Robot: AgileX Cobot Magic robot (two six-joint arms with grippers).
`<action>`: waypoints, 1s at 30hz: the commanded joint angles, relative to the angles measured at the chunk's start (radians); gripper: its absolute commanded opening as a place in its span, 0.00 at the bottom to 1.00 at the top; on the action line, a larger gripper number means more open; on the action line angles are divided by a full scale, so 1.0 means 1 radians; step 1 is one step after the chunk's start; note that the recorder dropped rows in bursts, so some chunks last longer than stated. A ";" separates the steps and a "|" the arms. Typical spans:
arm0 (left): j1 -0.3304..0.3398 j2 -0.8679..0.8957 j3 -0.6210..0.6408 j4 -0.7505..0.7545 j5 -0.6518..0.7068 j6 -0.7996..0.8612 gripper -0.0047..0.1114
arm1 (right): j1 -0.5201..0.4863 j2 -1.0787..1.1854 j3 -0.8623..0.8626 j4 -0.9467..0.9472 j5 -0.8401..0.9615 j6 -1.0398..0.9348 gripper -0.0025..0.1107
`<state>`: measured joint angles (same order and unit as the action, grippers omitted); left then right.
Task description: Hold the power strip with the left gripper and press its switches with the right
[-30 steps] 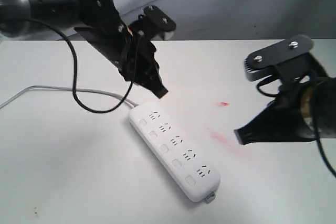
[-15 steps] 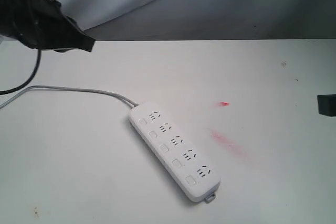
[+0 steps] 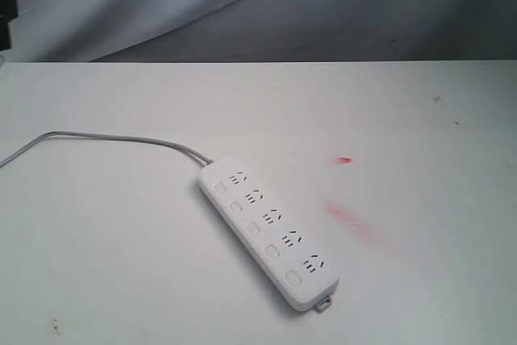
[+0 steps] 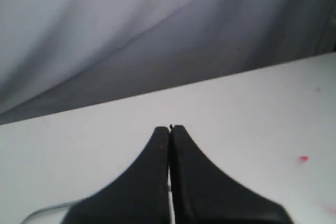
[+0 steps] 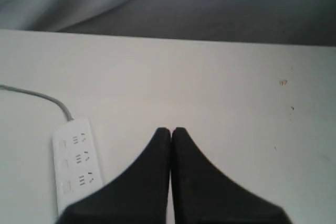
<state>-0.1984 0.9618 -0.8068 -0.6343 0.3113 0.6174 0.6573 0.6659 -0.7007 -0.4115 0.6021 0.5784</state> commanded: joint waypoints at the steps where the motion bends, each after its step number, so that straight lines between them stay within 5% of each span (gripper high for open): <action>1: 0.001 -0.184 0.117 -0.015 -0.110 -0.011 0.04 | -0.008 -0.083 0.006 0.005 -0.024 -0.010 0.02; 12: 0.001 -0.520 0.345 -0.015 -0.178 -0.038 0.04 | -0.008 -0.270 0.098 -0.055 -0.070 0.030 0.02; 17: 0.001 -0.593 0.450 -0.015 -0.220 -0.041 0.04 | -0.008 -0.382 0.304 -0.313 -0.189 0.433 0.02; 23: 0.001 -0.601 0.560 -0.100 -0.311 -0.045 0.04 | -0.008 -0.443 0.496 -0.639 -0.104 0.865 0.02; 30: 0.001 -0.601 0.669 -0.100 -0.333 -0.049 0.04 | -0.008 -0.447 0.641 -0.780 -0.174 1.011 0.02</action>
<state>-0.1984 0.3664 -0.1703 -0.7263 0.0102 0.5776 0.6573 0.2260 -0.1010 -1.1336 0.4788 1.5557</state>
